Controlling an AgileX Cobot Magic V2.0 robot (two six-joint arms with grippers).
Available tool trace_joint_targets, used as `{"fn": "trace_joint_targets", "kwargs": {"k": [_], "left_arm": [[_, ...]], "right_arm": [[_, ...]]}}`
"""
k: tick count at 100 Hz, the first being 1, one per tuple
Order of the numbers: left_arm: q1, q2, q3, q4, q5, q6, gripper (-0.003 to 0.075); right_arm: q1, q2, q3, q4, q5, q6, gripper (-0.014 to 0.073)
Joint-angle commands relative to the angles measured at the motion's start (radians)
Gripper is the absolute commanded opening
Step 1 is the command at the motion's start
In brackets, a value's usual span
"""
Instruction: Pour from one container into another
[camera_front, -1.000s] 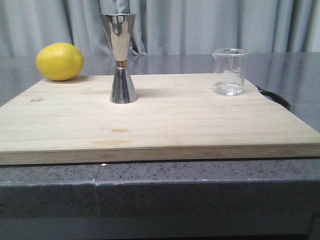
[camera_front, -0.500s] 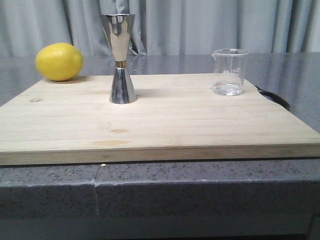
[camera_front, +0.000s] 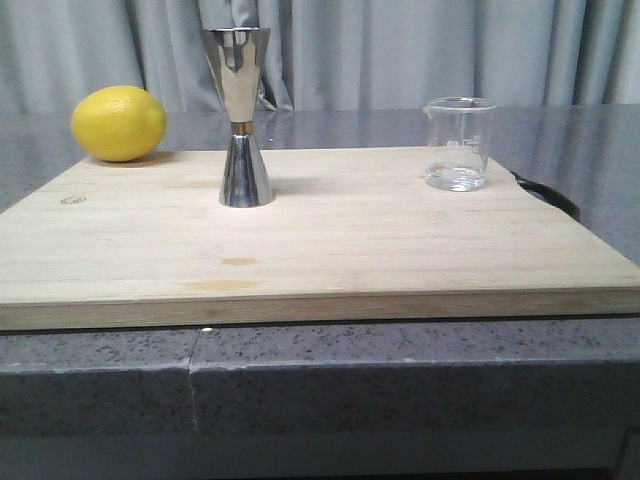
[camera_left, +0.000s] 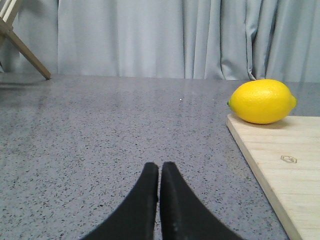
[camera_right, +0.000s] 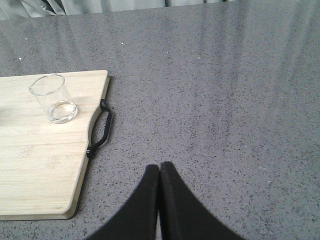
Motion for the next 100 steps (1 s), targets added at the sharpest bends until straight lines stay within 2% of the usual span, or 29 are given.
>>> {"fn": "trace_joint_targets", "kwargs": {"k": [1, 45, 53, 63, 80, 100], "left_arm": [[0.004, -0.027, 0.013, -0.011, -0.088, 0.004, -0.0019], [0.004, -0.027, 0.013, -0.011, -0.088, 0.004, -0.0019], [0.004, -0.027, 0.013, -0.011, -0.088, 0.004, -0.0019], [0.004, -0.027, 0.013, -0.011, -0.088, 0.004, -0.0019], [0.004, -0.027, 0.013, -0.011, -0.088, 0.004, -0.0019], [0.004, -0.027, 0.013, -0.011, -0.088, 0.004, -0.0019]], "right_arm": [[0.002, 0.011, -0.022, -0.033, -0.072, -0.004, -0.0043], [0.002, -0.001, -0.009, -0.061, -0.079, -0.004, -0.0043], [-0.042, -0.029, 0.029, -0.035, -0.119, -0.001, -0.0043], [-0.124, -0.078, 0.129, 0.004, -0.269, -0.001, -0.0043], [-0.245, -0.19, 0.354, 0.105, -0.609, -0.001, -0.0043], [-0.329, -0.288, 0.598, 0.157, -0.852, -0.001, -0.0043]]}}
